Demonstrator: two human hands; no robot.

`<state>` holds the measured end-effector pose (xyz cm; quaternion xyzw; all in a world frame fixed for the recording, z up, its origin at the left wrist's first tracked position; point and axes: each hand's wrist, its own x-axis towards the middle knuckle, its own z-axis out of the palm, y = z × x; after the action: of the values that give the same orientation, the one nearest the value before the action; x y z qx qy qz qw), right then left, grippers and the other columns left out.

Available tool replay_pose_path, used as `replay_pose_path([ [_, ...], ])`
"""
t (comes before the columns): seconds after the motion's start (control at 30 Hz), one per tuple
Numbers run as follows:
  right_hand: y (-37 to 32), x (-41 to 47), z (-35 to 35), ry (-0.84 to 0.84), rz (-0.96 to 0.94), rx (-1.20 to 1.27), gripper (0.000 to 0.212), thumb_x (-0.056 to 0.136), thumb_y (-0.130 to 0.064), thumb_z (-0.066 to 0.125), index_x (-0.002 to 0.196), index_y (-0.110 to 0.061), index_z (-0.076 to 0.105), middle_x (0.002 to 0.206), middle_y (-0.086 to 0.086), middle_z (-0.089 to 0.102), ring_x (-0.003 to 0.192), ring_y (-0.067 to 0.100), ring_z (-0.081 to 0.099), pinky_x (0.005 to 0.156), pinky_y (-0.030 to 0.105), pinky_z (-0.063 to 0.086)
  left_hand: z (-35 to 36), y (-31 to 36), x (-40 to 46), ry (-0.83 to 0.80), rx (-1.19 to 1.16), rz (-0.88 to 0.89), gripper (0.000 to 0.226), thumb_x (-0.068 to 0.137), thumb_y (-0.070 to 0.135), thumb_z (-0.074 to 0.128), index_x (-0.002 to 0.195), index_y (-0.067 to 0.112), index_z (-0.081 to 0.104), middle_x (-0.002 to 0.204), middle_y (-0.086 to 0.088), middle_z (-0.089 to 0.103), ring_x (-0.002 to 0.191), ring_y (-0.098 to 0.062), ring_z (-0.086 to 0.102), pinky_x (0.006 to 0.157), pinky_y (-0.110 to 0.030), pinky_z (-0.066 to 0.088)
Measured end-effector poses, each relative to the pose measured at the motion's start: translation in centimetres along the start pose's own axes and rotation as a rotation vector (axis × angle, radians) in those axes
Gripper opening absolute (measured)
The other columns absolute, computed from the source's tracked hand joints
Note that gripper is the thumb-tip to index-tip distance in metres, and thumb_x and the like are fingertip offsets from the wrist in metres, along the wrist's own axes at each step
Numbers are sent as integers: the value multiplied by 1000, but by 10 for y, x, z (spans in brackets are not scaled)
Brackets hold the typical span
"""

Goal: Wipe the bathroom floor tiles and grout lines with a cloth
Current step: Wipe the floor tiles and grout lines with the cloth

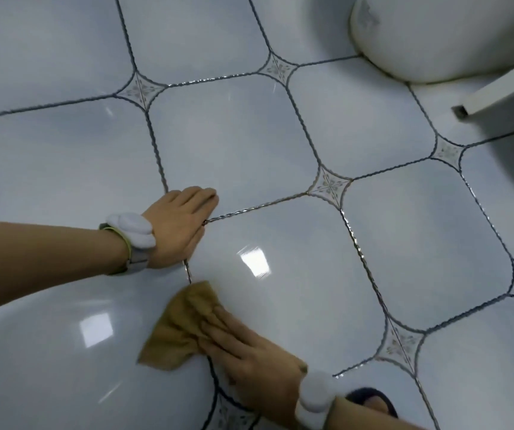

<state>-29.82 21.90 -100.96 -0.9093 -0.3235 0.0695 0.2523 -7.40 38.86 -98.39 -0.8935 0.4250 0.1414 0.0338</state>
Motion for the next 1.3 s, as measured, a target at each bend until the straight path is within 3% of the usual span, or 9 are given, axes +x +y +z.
replay_pose_path([
  [0.1,44,-14,-36,80,101,-29,40,95,-1,47,134,-1,57,147,15,46,144,31,33,117,40,32,-7,5,8,49,0,34,56,95,28,39,147,7,28,154,-11,28,137,-30,31,107,-41,30],
  [0.33,141,-41,-101,596,967,-123,47,90,9,50,136,2,54,149,20,41,139,34,38,107,52,42,-16,35,37,85,29,73,56,95,27,40,145,4,30,153,-12,28,139,-29,29,108,-40,26],
  [0.47,67,-35,-49,358,547,-184,73,81,18,30,150,-4,34,163,12,17,151,32,8,123,48,14,-18,58,55,88,42,87,60,95,29,36,148,5,22,156,-10,20,141,-27,22,110,-37,21],
  [0.63,15,-57,-10,-38,42,-96,47,95,3,35,139,2,49,153,17,38,149,32,20,120,42,26,-20,77,69,95,64,140,58,96,26,33,148,4,20,157,-10,18,141,-27,21,111,-36,22],
  [0.73,89,-56,-62,88,264,-131,57,81,9,56,137,-2,54,150,15,43,145,34,30,114,49,35,-26,86,78,103,50,151,59,95,26,35,147,2,21,156,-11,18,140,-28,22,110,-37,21],
  [0.87,201,-61,-144,320,866,-261,64,80,3,47,141,-17,52,156,6,37,147,29,25,110,65,28,-30,87,88,122,49,145,59,95,27,34,146,0,22,156,-12,19,140,-27,22,111,-38,23],
  [0.97,235,-53,-155,423,1041,-332,59,84,3,46,141,-10,51,156,8,36,145,27,29,108,50,34,-32,84,96,132,56,135,59,96,28,32,146,0,21,157,-11,17,141,-27,20,111,-37,23],
  [1.13,176,-36,-102,425,584,-214,85,74,17,44,152,-15,35,161,9,24,149,30,21,119,40,26,-34,89,115,135,29,114,58,95,26,33,146,0,22,156,-11,17,141,-26,20,110,-36,23],
  [1.3,183,-77,-106,107,399,-288,53,85,5,54,138,2,51,148,17,45,142,35,36,117,40,30,-33,98,128,146,34,173,62,94,28,37,147,0,22,156,-12,21,142,-28,20,113,-37,19],
])
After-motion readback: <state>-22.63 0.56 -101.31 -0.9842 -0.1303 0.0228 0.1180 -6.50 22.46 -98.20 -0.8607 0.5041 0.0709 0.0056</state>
